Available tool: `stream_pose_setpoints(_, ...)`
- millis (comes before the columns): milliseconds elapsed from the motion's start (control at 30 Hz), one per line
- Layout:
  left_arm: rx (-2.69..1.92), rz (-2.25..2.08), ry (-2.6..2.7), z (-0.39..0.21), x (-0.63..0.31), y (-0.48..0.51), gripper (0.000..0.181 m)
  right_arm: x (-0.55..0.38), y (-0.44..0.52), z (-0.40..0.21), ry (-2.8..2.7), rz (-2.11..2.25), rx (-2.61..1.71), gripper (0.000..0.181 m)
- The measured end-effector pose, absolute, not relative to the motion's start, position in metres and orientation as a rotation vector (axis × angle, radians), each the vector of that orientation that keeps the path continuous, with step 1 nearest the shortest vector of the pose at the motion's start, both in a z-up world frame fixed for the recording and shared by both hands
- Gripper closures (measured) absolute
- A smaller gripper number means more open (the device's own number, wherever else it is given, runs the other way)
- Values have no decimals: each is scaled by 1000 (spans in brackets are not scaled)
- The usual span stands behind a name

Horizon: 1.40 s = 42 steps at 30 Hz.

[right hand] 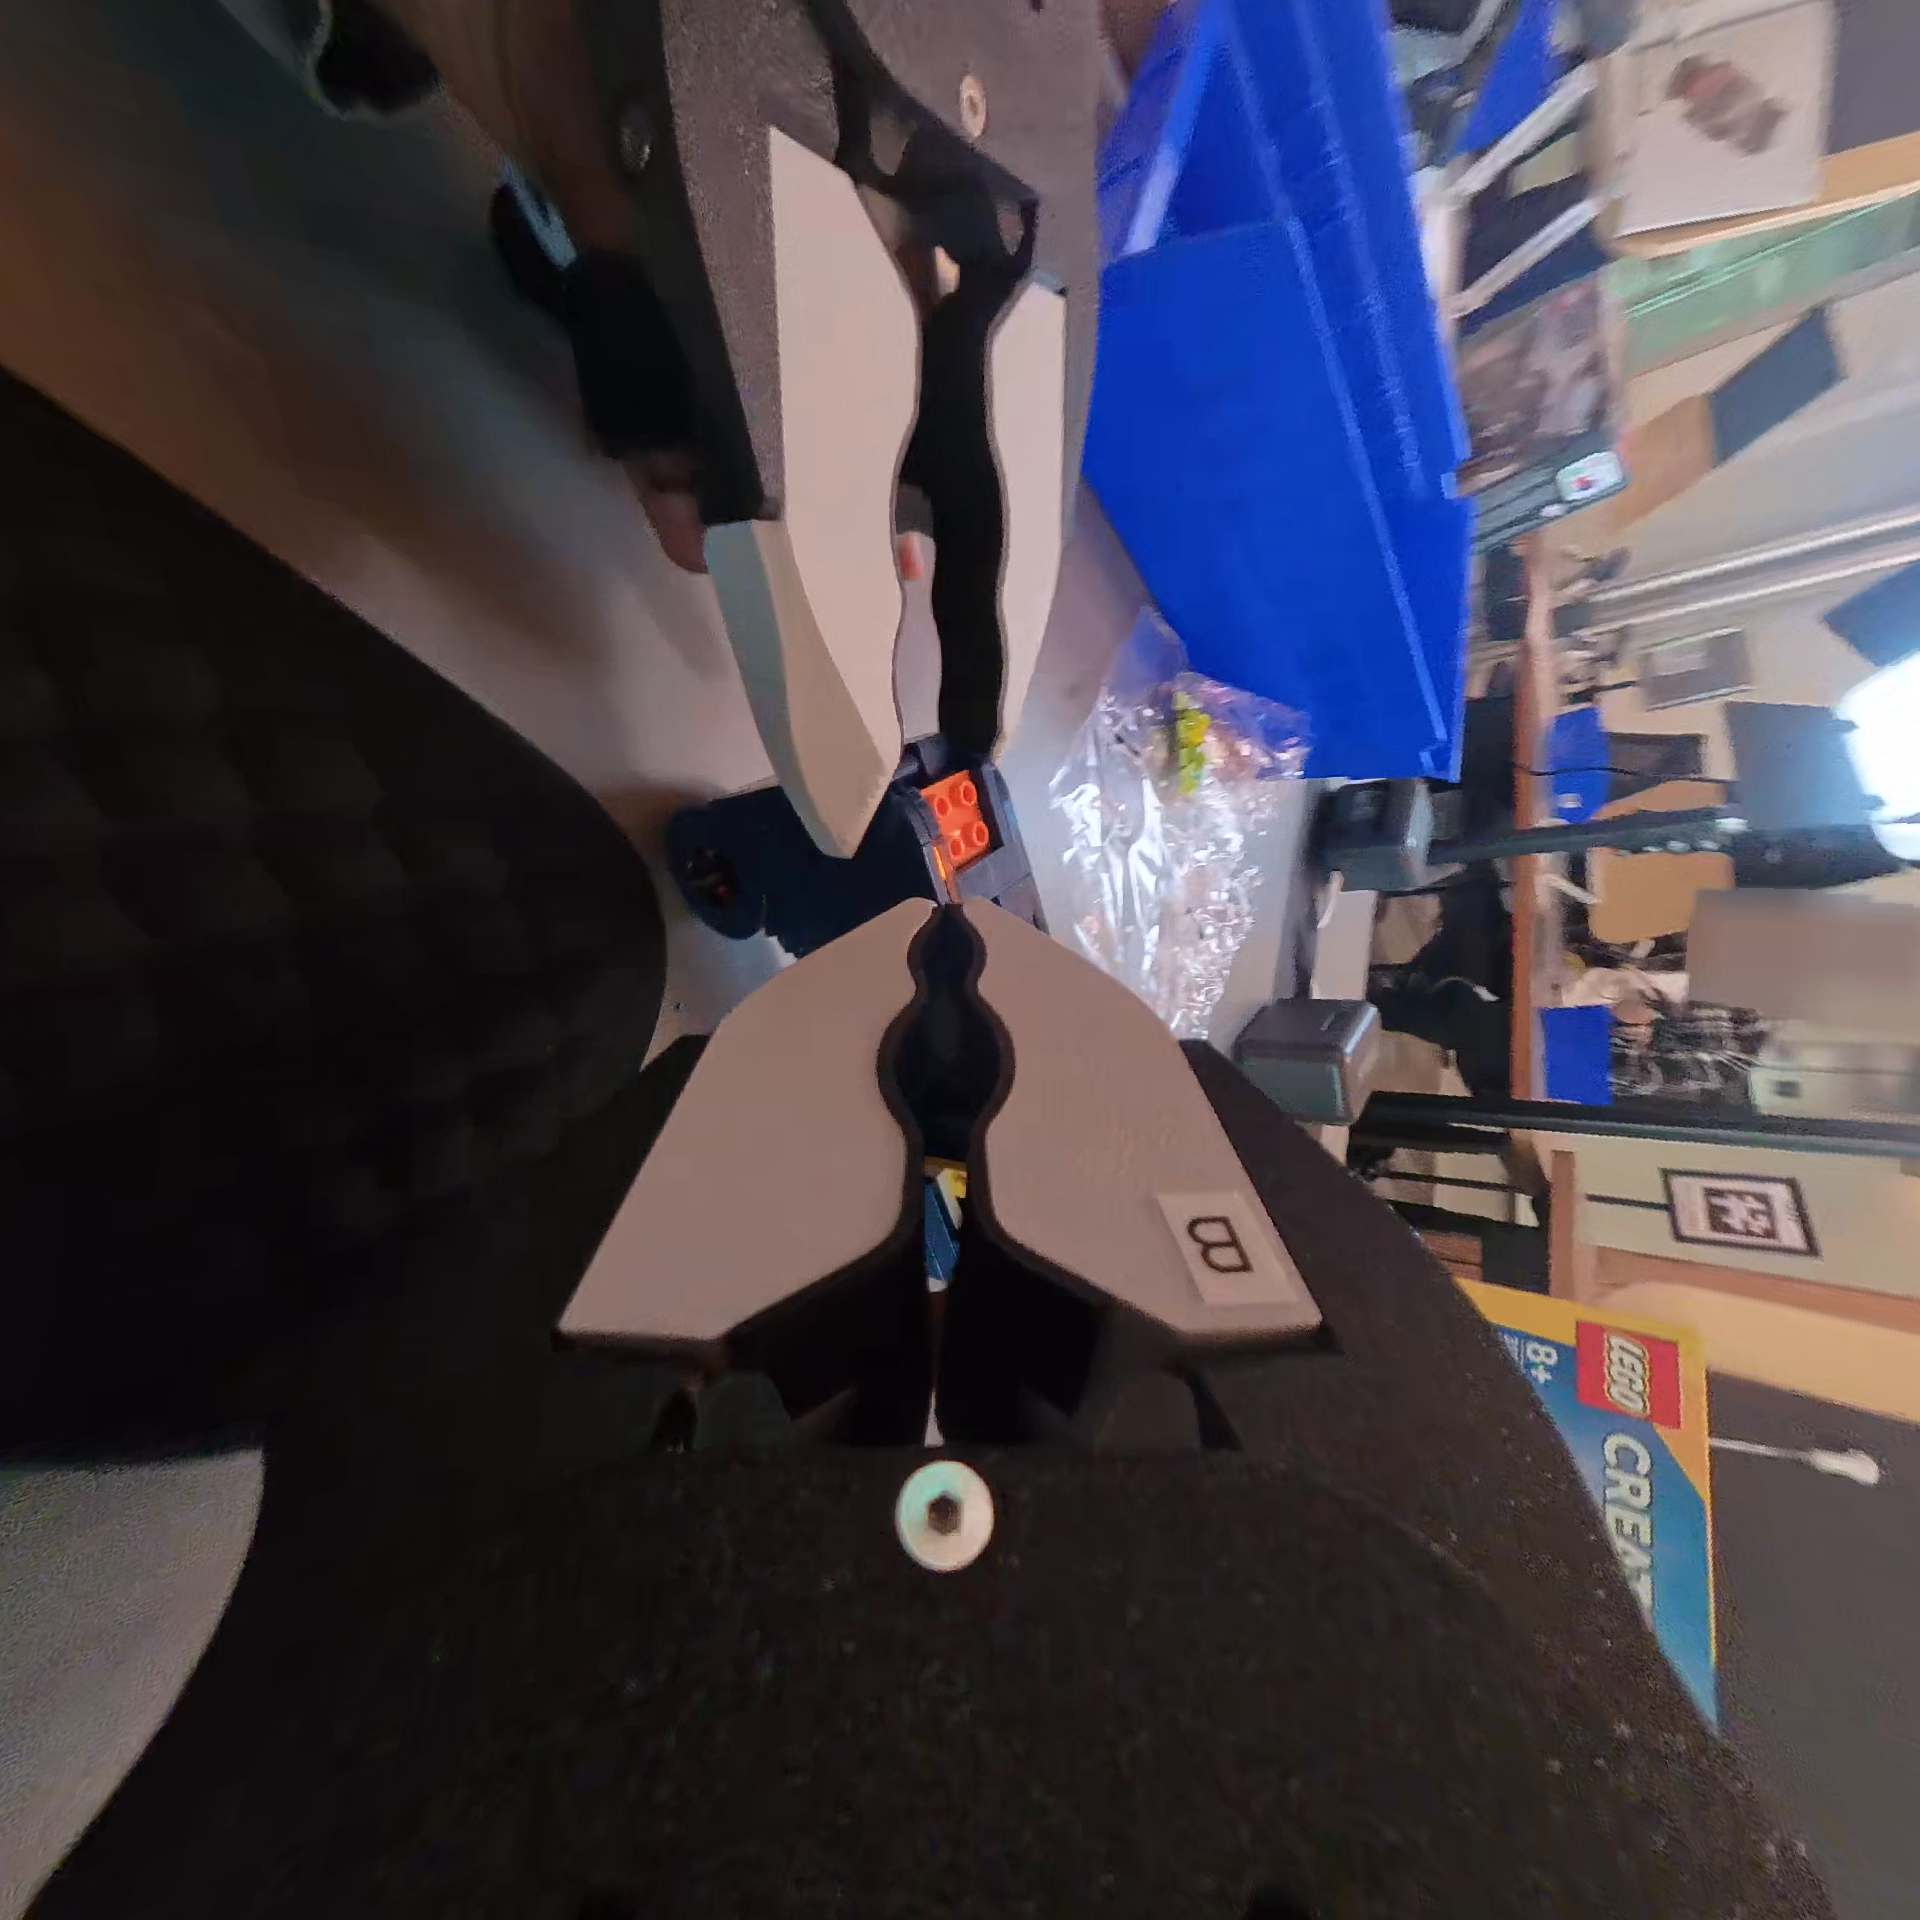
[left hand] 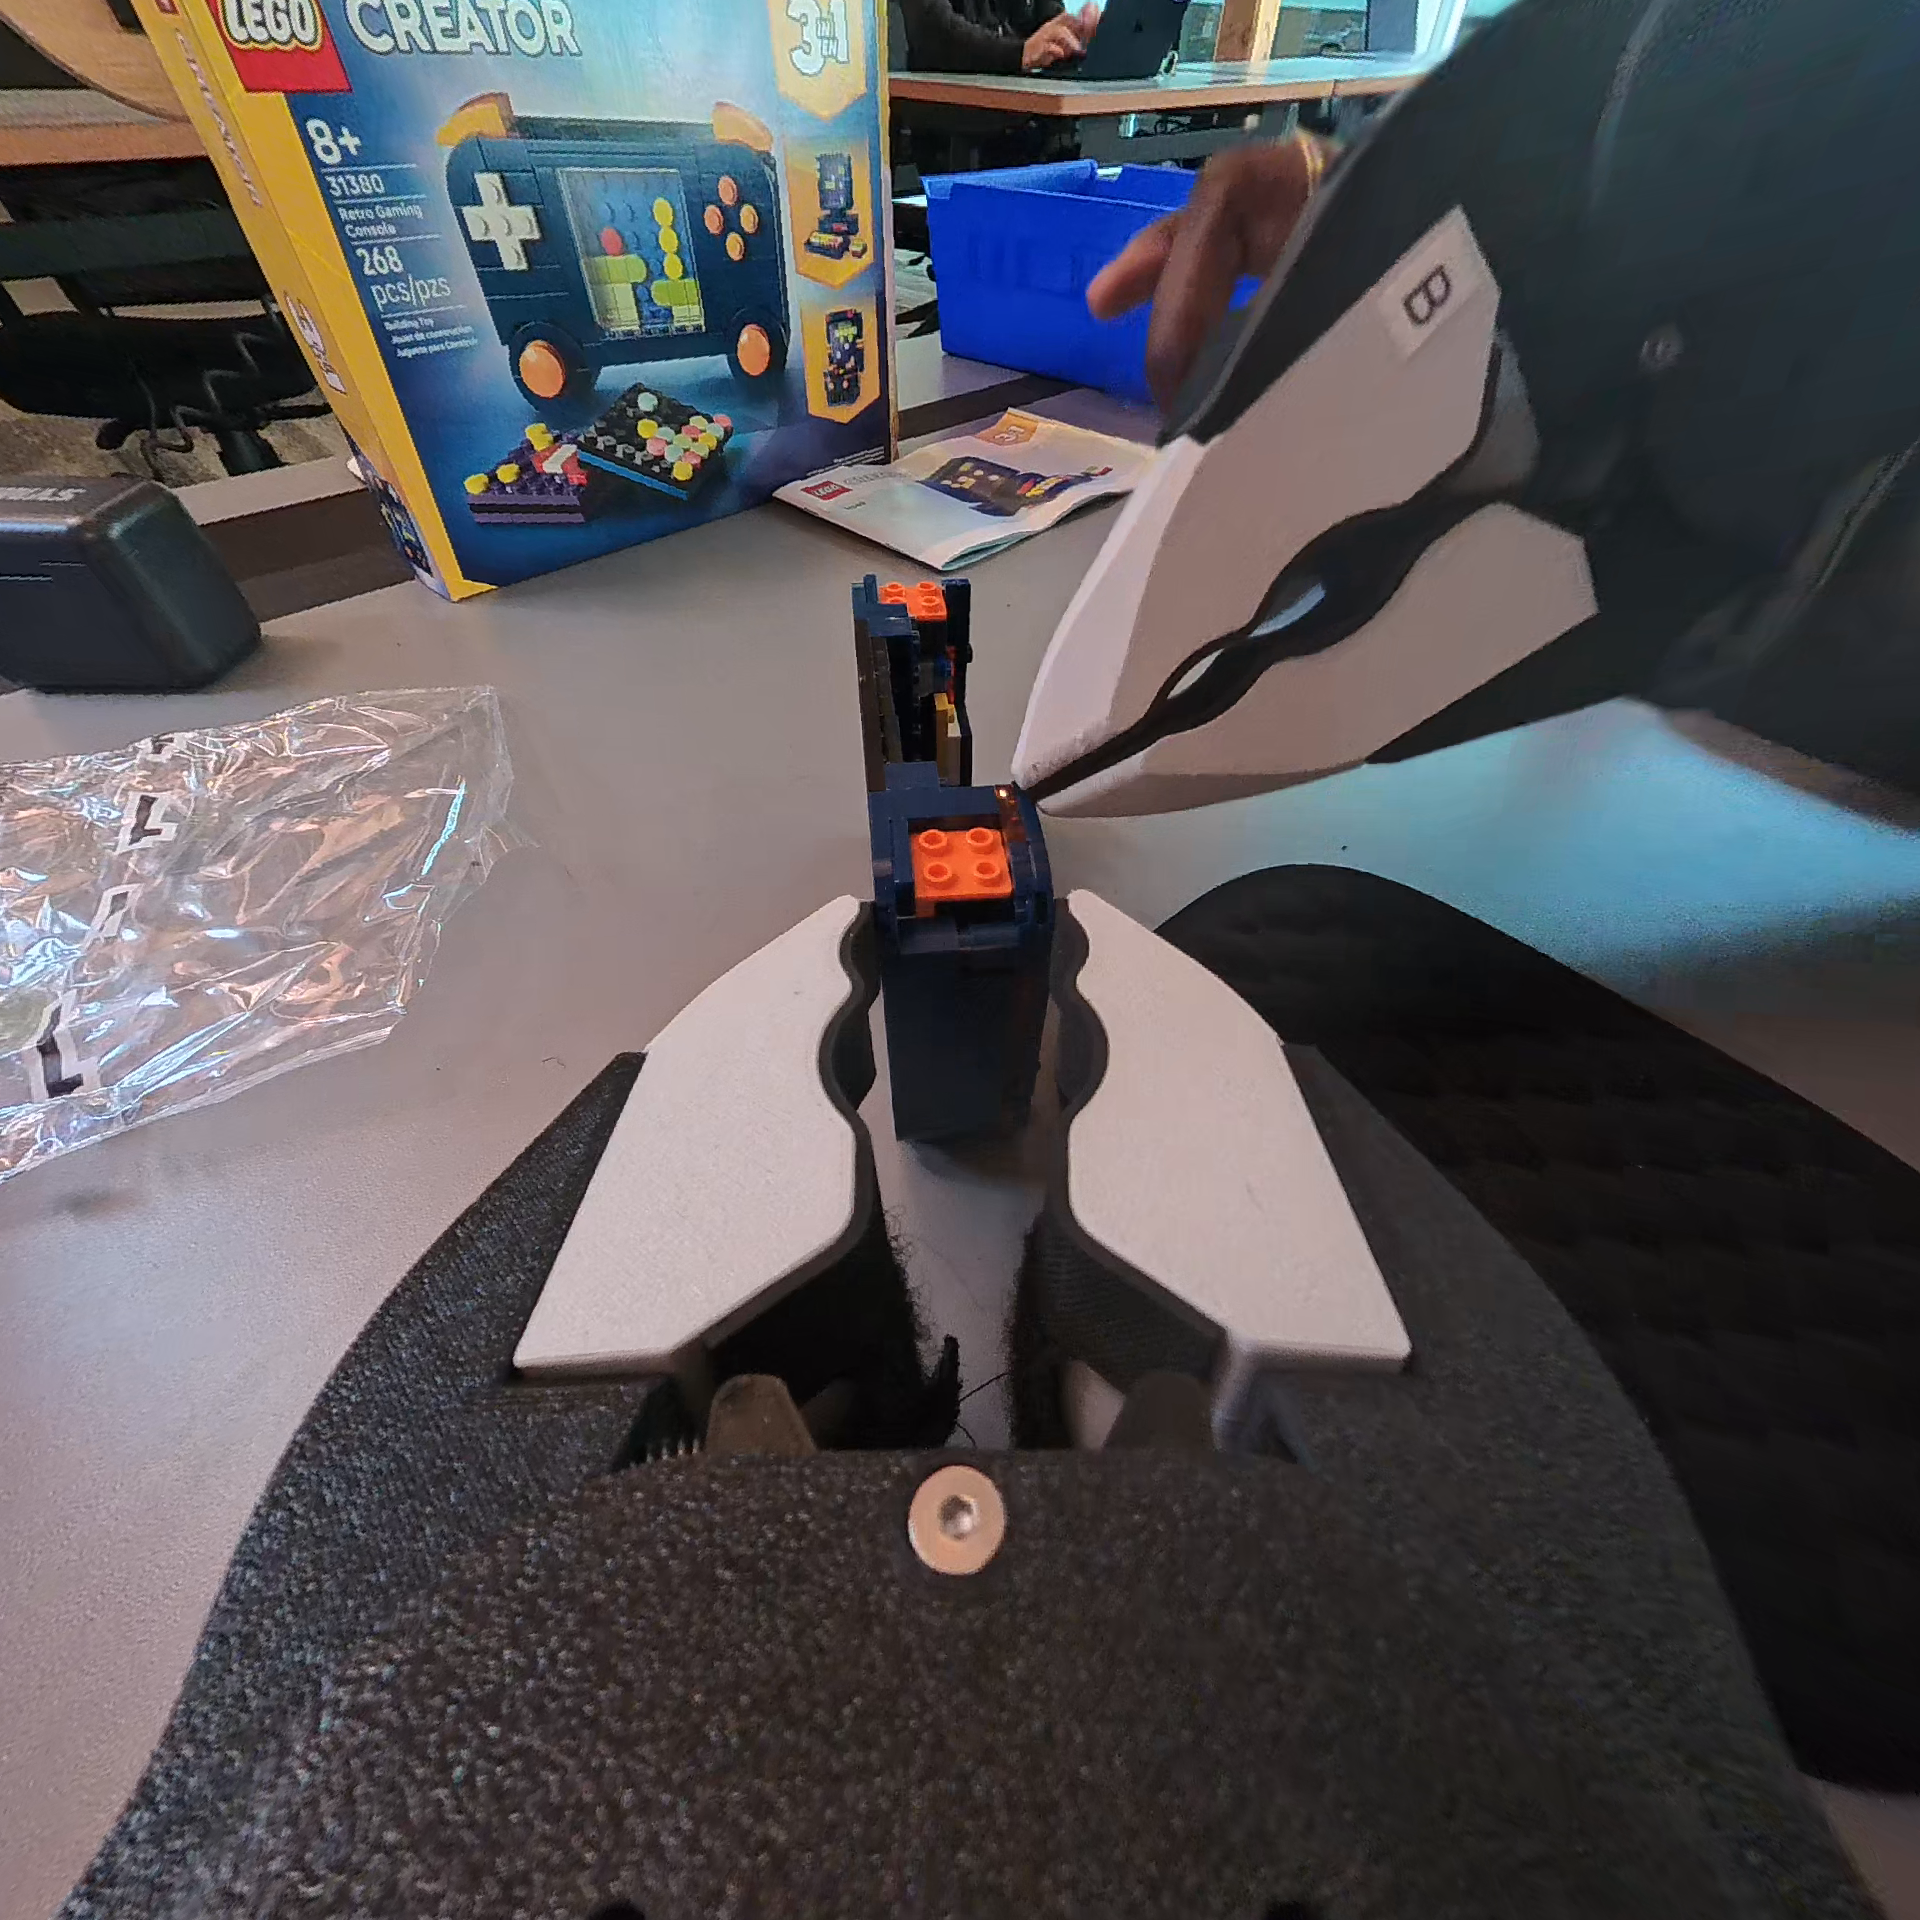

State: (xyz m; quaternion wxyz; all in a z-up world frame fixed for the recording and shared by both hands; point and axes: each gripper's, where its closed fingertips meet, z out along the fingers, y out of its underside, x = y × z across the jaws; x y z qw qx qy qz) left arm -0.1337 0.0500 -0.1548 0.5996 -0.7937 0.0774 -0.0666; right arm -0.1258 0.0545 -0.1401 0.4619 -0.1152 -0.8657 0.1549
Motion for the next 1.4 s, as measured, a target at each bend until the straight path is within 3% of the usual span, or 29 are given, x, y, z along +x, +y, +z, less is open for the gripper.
stream_pose_setpoints(100,-1842,-88,134,-155,-141,55,150,-88,22,-202,-2673,446,-262,181)
stream_pose_setpoints(167,-1841,-122,138,-155,-140,54,150,-110,21,-175,-2363,429,-121,181)
stream_pose_setpoints(300,-1844,-54,70,-154,-144,49,150,-121,42,-86,-1901,1051,-715,179)
stream_pose_setpoints(400,-1850,-6,-11,-155,-140,47,150,-120,54,-106,-1746,1317,-1093,162)
stream_pose_setpoints(467,-1856,9,-34,-155,-136,45,150,-120,53,-132,-1696,1413,-1291,140)
stream_pose_setpoints(633,-2013,-34,58,-177,-117,35,124,-123,40,-148,-1639,1505,-1412,135)
stream_pose_setpoints(700,-1984,-38,89,-173,-114,34,126,-126,42,-151,-1670,1394,-1388,132)
stream_pose_setpoints(800,-1972,-76,83,-172,-113,33,132,-133,47,-155,-1725,1224,-1310,143)
stream_pose_setpoints(933,-1978,-143,147,-172,-106,26,134,-133,41,-154,-1932,1266,-1059,147)
stream_pose_setpoints(1033,-1910,-177,252,-159,-98,20,153,-119,43,-156,-2154,1372,-736,147)
stream_pose_setpoints(1167,-1655,74,355,-110,-112,28,125,-107,60,-158,-2284,1545,-491,147)
stream_pose_setpoints(1267,-1628,253,600,-112,-108,45,116,-110,65,-155,-2354,1608,-415,147)
stream_pose_setpoints(1400,-1758,262,741,-138,-117,59,121,-115,52,-154,-2532,1243,-237,147)
